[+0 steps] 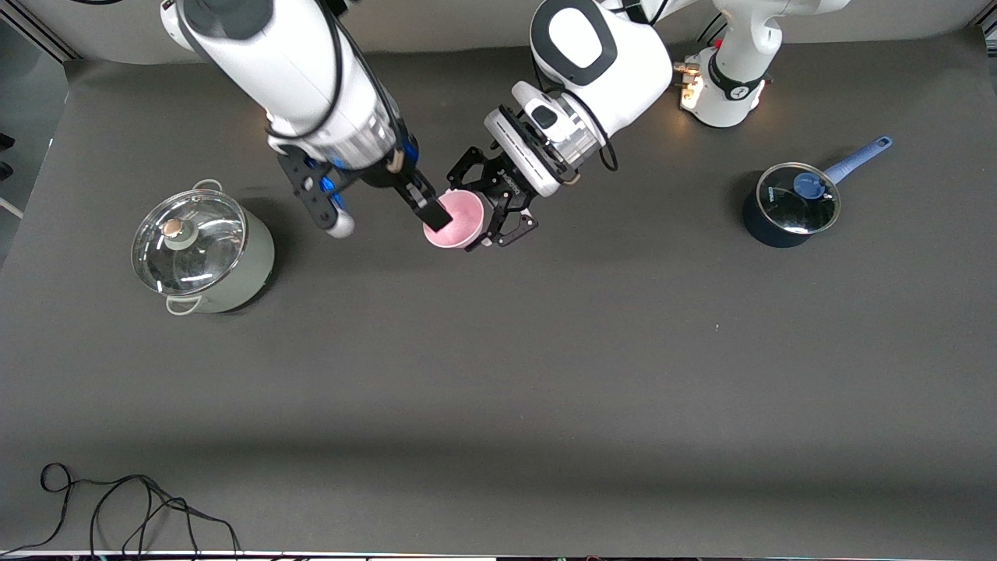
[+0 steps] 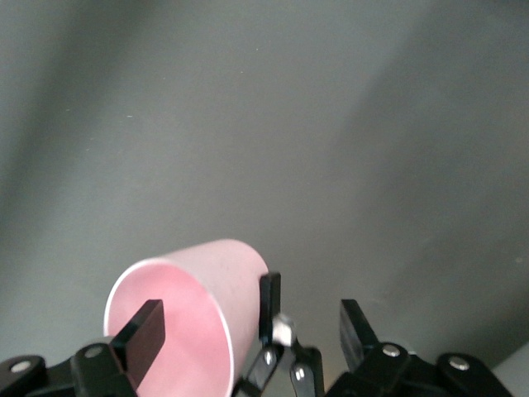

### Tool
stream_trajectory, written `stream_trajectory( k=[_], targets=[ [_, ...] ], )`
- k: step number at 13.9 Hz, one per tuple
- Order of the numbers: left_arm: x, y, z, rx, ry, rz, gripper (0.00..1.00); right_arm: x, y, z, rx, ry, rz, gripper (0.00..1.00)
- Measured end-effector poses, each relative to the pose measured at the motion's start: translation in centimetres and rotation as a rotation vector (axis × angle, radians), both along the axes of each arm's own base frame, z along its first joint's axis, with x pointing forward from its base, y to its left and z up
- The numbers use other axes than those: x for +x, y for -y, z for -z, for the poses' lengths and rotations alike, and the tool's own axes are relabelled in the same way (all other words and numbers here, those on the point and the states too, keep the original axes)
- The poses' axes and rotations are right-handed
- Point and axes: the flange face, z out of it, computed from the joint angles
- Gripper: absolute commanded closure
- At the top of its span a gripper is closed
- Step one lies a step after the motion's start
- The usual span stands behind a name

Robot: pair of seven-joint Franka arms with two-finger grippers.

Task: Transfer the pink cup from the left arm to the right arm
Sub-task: 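Hold the cup with the left gripper while the right gripper approaches, then close the right gripper on the pink cup rim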

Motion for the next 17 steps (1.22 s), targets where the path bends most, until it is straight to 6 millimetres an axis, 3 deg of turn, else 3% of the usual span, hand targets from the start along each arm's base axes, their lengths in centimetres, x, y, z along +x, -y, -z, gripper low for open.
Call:
stream_trajectory(
  k=[1, 3, 5, 14, 17],
  targets=[
    [0.0, 0.0, 0.0, 0.000, 0.000, 0.000, 0.80, 0.2, -0.1, 0.5, -0.004, -0.006, 0.000, 0.22],
    [0.0, 0.0, 0.0, 0.000, 0.000, -0.001, 0.80, 0.3, -0.2, 0.9, -0.006, -0.010, 0.000, 0.69],
    [0.0, 0.0, 0.0, 0.000, 0.000, -0.001, 0.80, 0.3, -0.2, 0.4, -0.001, -0.002, 0.001, 1.00],
    [0.0, 0.1, 0.0, 0.010, 0.014, 0.007, 0.78, 0.3, 0.0, -0.4, 0.006, 0.011, -0.014, 1.00],
    [0.0, 0.1, 0.0, 0.012, 0.016, 0.008, 0.30, 0.3, 0.0, -0.4, 0.006, 0.012, -0.016, 1.00]
  ],
)
